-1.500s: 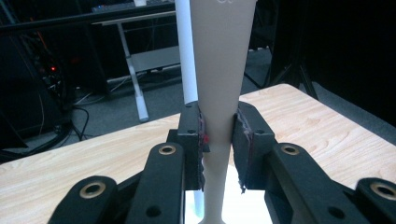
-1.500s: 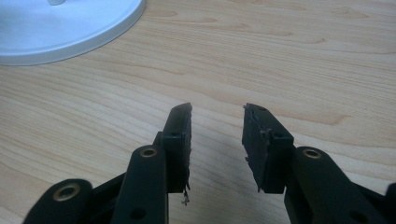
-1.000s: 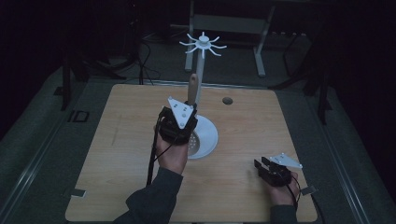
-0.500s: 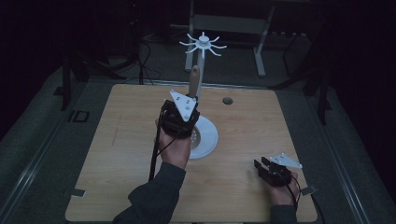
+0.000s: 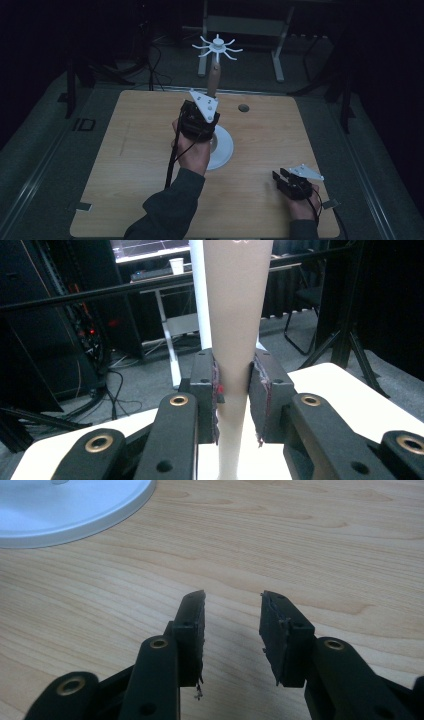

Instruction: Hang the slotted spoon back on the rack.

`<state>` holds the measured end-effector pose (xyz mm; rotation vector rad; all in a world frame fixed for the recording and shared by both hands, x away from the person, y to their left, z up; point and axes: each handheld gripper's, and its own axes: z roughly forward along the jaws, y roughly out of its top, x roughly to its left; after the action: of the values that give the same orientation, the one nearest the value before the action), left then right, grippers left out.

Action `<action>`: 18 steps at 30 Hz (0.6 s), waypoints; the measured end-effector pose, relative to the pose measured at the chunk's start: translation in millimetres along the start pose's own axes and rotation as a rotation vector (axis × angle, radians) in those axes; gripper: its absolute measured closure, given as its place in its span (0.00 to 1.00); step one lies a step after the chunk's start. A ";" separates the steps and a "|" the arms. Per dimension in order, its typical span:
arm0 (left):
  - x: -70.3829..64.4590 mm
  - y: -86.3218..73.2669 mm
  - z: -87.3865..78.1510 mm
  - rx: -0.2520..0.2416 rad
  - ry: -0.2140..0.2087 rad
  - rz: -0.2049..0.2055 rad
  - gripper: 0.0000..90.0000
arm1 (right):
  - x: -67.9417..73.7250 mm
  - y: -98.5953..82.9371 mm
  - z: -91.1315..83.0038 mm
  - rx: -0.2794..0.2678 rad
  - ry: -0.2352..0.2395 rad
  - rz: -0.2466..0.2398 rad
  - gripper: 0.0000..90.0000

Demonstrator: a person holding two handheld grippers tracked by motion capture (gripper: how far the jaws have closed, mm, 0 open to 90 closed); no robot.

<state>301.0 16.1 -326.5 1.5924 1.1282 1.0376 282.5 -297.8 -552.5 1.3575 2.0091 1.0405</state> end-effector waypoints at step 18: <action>0.3 5.5 11.5 0.023 0.027 0.014 0.83 | -2.1 -1.4 -1.6 -0.002 -0.002 0.005 0.69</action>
<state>313.2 13.1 -324.0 1.6111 1.1529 1.0617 281.4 -300.5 -552.7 1.3623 2.0046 1.0426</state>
